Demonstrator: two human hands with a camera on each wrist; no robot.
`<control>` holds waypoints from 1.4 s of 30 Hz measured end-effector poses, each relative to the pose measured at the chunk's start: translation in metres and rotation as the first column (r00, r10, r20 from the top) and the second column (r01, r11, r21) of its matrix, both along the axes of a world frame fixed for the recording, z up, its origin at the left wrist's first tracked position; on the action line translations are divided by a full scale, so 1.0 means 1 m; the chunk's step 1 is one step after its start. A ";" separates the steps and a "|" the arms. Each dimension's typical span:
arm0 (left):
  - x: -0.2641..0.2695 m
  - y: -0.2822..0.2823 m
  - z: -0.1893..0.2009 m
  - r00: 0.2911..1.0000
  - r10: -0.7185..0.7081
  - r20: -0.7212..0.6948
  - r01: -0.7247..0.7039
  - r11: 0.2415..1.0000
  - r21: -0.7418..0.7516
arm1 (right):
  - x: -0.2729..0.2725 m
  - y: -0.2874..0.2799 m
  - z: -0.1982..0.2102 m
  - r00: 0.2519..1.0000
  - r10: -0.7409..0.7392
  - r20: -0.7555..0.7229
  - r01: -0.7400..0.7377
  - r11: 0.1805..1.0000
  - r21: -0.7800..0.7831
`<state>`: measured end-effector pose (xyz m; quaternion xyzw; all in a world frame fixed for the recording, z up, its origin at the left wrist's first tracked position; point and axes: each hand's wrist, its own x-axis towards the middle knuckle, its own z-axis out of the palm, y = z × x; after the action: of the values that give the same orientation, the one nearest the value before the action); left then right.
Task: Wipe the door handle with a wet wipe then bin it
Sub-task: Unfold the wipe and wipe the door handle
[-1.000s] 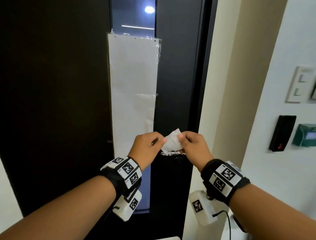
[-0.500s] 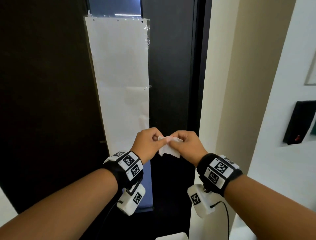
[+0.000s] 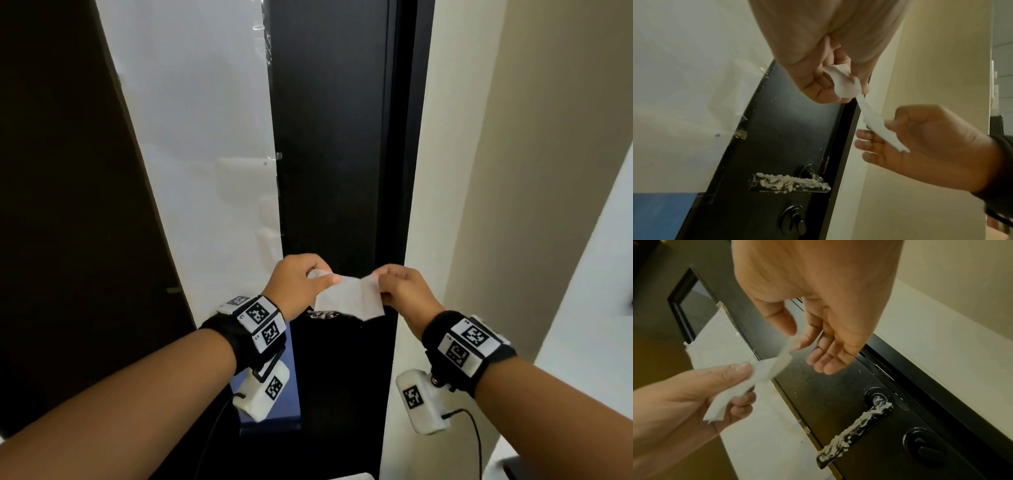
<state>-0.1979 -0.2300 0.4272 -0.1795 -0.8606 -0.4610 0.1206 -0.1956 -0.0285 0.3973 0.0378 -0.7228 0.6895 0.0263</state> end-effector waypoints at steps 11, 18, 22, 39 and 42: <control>-0.041 0.020 -0.018 0.997 -0.019 0.076 0.020 1.000 -0.012 | -0.035 -0.002 -0.017 0.977 0.210 0.029 -0.210 0.978 -0.003; -0.054 0.016 -0.032 0.997 0.057 0.055 -0.055 0.998 -0.021 | -0.044 0.008 -0.025 0.976 0.144 0.162 -0.136 0.989 -0.061; -0.059 0.017 -0.033 0.996 0.084 0.015 -0.083 0.993 -0.081 | -0.044 0.013 -0.027 0.954 0.192 0.229 -0.163 0.977 -0.139; -0.071 -0.013 -0.044 0.976 -0.084 -0.201 -0.062 0.775 -0.628 | -0.063 0.016 -0.057 0.888 -0.436 -0.147 0.455 0.879 0.139; -0.073 -0.015 -0.049 0.979 -0.113 -0.169 -0.035 0.724 -0.689 | -0.060 0.009 -0.071 0.885 -0.439 -0.154 0.461 0.870 0.176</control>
<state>-0.2708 -0.2450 0.3781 -0.2748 -0.9495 -0.0908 0.1213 -0.2561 -0.0190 0.3265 -0.0917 -0.7770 0.5820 0.2216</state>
